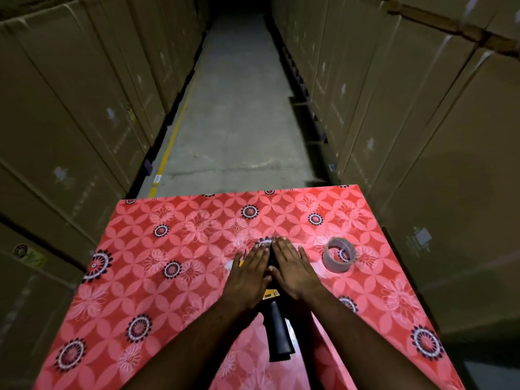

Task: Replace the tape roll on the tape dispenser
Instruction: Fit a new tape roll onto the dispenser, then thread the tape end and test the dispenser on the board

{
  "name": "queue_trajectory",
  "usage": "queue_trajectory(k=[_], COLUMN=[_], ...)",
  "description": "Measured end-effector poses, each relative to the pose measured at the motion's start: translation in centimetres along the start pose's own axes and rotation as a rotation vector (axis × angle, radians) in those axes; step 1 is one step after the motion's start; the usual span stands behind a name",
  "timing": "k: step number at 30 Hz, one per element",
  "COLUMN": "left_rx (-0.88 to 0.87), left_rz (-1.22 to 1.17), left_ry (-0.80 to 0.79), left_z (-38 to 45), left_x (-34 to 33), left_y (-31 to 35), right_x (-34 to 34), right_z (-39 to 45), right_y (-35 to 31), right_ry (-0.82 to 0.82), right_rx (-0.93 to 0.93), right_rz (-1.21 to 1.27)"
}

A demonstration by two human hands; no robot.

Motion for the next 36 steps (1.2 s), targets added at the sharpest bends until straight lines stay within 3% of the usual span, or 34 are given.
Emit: queue_trajectory(k=[14, 18, 21, 25, 28, 31, 36], left_rx=[0.002, 0.012, 0.073, 0.275, 0.332, 0.255, 0.181], left_rz=[0.120, -0.005, -0.345, -0.654, -0.653, -0.569, -0.463], left_ry=[-0.081, -0.139, -0.044, 0.250, 0.257, 0.191, 0.215], left_z=[0.4, 0.5, -1.2, -6.9, -9.3, -9.8, -8.6], left_x=[0.0, 0.2, 1.6, 2.8, 1.7, 0.8, 1.5], left_y=[0.8, 0.3, -1.3, -5.9, -7.8, -7.0, -5.1], right_x=[-1.6, -1.3, -0.6, 0.5, -1.4, -3.5, -4.7], right_z=[-0.3, -0.2, -1.2, -5.2, -7.6, -8.2, -7.9], right_y=[0.6, 0.6, 0.1, -2.0, -4.3, -6.3, -7.2], right_ry=[-0.054, -0.094, -0.062, 0.177, 0.144, 0.072, 0.061], right_rx=[-0.043, -0.045, -0.106, -0.256, -0.333, -0.369, -0.351], right_rz=[0.022, 0.015, 0.077, 0.095, 0.182, 0.336, 0.369])
Point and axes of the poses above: each hand's wrist, its own z-axis towards the middle knuckle, its own x-axis out of the back of the hand, y = z × x, the point moved 7 cm from there along z, towards the middle knuckle, and after that the axes turned 15 degrees about x, right-handed, at the moved point
